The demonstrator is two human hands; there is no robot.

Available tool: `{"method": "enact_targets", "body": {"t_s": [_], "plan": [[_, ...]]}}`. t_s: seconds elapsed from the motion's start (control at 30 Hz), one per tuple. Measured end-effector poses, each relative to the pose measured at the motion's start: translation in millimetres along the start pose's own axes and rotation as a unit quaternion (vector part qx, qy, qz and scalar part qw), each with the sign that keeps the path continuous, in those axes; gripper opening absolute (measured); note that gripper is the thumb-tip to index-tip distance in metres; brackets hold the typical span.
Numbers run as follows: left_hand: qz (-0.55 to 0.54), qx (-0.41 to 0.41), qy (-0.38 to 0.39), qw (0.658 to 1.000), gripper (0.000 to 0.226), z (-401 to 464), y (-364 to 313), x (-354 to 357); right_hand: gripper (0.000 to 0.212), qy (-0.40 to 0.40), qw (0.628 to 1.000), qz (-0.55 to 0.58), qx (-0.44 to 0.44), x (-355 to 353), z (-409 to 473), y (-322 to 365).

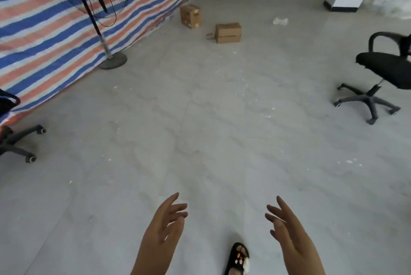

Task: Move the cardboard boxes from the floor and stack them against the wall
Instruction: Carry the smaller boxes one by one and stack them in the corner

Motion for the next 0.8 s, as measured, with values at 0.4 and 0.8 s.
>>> {"method": "enact_targets", "body": {"t_s": [0.4, 0.8], "plan": [[-0.008, -0.019, -0.022, 1.000, 0.053, 201, -87, 114, 0.042, 0.026, 0.999, -0.008, 0.016, -23, 249, -21], [-0.004, 0.027, -0.003, 1.000, 0.043, 503, -217, 163, 0.071, -0.003, 0.999, -0.027, -0.019, 16, 562, -15]]}}
Point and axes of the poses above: each hand's wrist, its own z-axis towards the middle knuckle, its own x-axis out of the palm, y = z × x, the point moved 5 cm from there along z, towards the middle knuckle, and after that the axes turned 11 degrees about -x, right-handed, at the moved point
